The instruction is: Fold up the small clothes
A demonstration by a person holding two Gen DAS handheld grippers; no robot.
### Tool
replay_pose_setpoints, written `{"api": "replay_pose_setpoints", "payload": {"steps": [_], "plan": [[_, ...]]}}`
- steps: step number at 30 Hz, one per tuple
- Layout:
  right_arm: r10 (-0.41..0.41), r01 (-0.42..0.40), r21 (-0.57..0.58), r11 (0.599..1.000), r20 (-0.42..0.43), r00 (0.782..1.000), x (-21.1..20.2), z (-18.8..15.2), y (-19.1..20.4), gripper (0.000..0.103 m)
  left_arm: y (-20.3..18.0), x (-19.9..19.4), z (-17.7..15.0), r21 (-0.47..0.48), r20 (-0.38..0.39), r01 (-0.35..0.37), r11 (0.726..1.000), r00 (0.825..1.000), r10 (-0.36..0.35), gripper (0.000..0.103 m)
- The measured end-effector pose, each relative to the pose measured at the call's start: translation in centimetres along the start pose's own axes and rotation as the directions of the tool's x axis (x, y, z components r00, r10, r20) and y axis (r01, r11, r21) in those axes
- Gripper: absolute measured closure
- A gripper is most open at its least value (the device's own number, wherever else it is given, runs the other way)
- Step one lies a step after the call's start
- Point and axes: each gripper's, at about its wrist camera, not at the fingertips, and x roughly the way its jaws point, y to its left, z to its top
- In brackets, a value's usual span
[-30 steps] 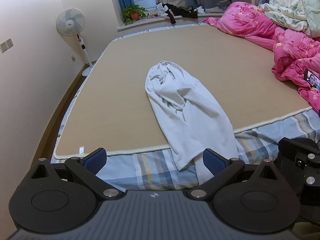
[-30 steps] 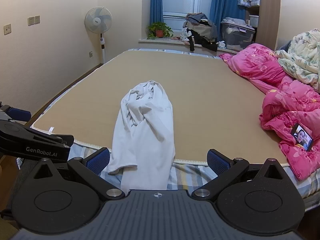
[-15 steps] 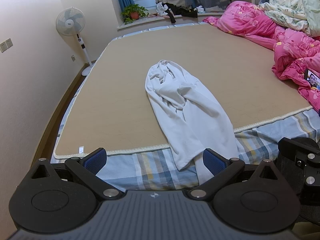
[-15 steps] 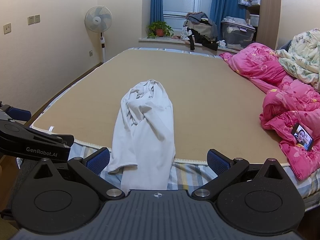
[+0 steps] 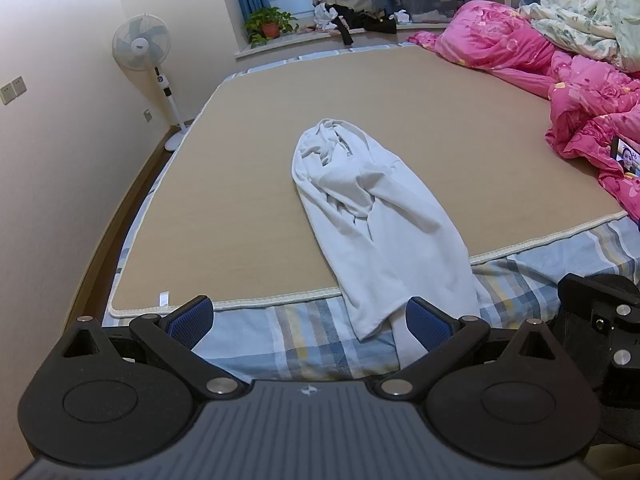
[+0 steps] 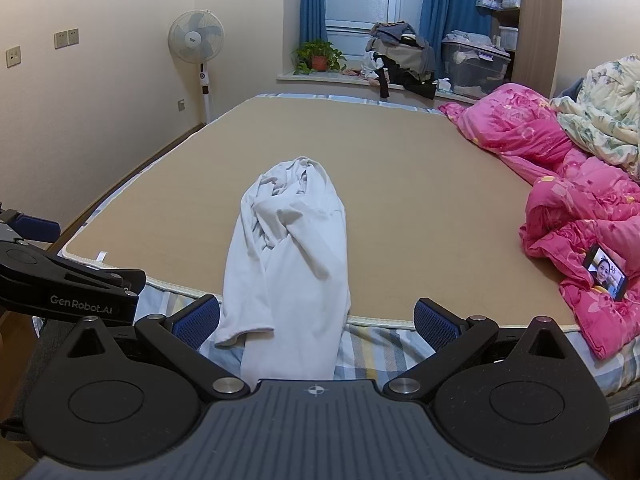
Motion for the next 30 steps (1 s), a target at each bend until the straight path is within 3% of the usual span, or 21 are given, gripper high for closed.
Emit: {"api": "replay_pose_setpoints", "payload": {"steps": [30], "plan": [[0.007,-0.007,-0.008,1.0,0.011,1.0,-0.9,0.6,0.0,0.001,-0.9,-0.4,0.2,0.034,0.008,-0.033,0.999,0.999,0.032,0.001]]}}
